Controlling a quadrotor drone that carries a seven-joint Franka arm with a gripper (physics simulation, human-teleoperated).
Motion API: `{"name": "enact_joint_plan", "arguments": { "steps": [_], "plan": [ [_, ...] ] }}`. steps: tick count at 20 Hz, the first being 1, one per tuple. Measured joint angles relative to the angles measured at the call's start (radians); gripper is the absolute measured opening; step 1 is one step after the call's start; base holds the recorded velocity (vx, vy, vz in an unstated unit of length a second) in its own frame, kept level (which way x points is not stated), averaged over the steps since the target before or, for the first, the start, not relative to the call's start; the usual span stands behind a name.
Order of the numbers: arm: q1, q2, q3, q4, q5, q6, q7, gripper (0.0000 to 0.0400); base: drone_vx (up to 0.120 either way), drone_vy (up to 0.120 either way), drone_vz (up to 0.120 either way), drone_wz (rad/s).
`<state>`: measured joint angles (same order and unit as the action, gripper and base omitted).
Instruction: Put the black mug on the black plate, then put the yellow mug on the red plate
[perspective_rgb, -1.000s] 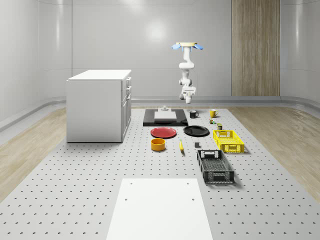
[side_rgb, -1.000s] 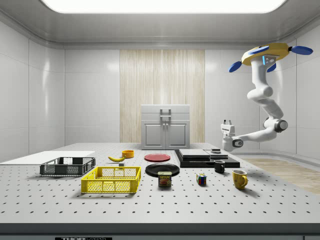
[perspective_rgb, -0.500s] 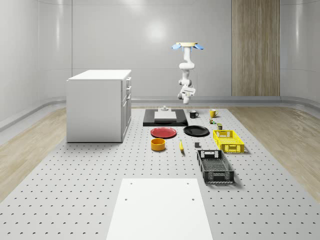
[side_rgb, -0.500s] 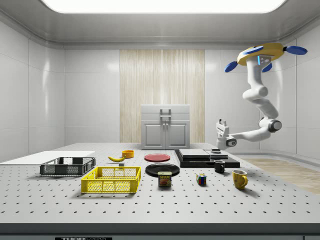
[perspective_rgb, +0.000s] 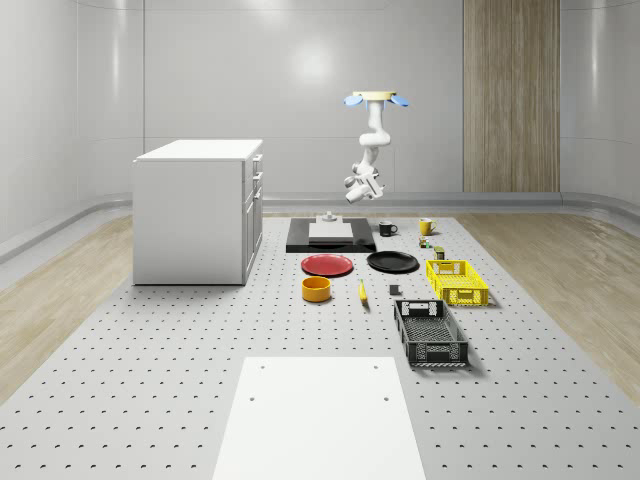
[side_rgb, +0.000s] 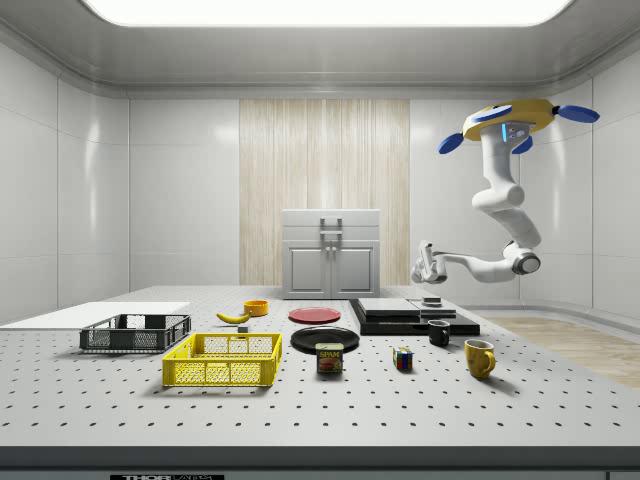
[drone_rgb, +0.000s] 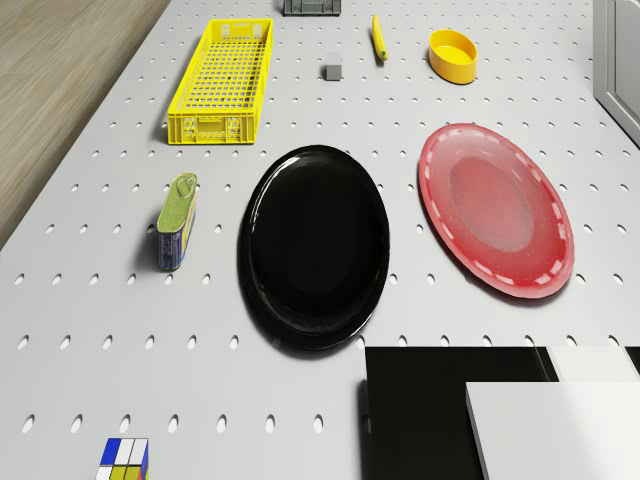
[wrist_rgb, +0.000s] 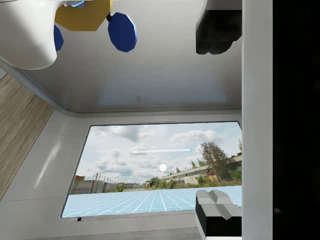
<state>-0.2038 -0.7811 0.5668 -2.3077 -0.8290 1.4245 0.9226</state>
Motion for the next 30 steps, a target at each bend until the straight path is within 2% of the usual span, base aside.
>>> {"name": "enact_joint_plan", "arguments": {
  "steps": [3, 5, 7, 10, 14, 18, 23, 30],
  "plan": [
    [-0.104, -0.042, 0.191, -0.192, -0.339, 0.0, 0.101, 0.04, 0.12, 0.0, -0.12, 0.0],
    [-0.196, -0.071, 0.303, -0.318, -0.559, -0.02, 0.188, 0.04, 0.12, 0.0, -0.12, 0.0],
    [-0.302, -0.099, 0.397, -0.419, -0.747, -0.059, 0.278, 0.04, 0.12, 0.0, -0.12, 0.0],
    [-0.462, -0.138, 0.503, -0.512, -0.947, -0.13, 0.398, 0.04, 0.12, 0.0, -0.107, 0.0],
    [-0.628, -0.184, 0.59, -0.565, -1.083, -0.207, 0.509, 0.04, 0.0, 0.0, -0.08, 0.0],
    [-0.727, -0.222, 0.638, -0.582, -1.136, -0.247, 0.574, 0.04, -0.01, 0.0, -0.12, 0.0],
    [-0.793, -0.26, 0.671, -0.588, -1.154, -0.259, 0.619, 0.04, -0.12, 0.0, -0.12, 0.0],
    [-0.835, -0.303, 0.696, -0.588, -1.147, -0.244, 0.65, 0.04, -0.12, 0.0, -0.12, 0.0]
  ]
}}
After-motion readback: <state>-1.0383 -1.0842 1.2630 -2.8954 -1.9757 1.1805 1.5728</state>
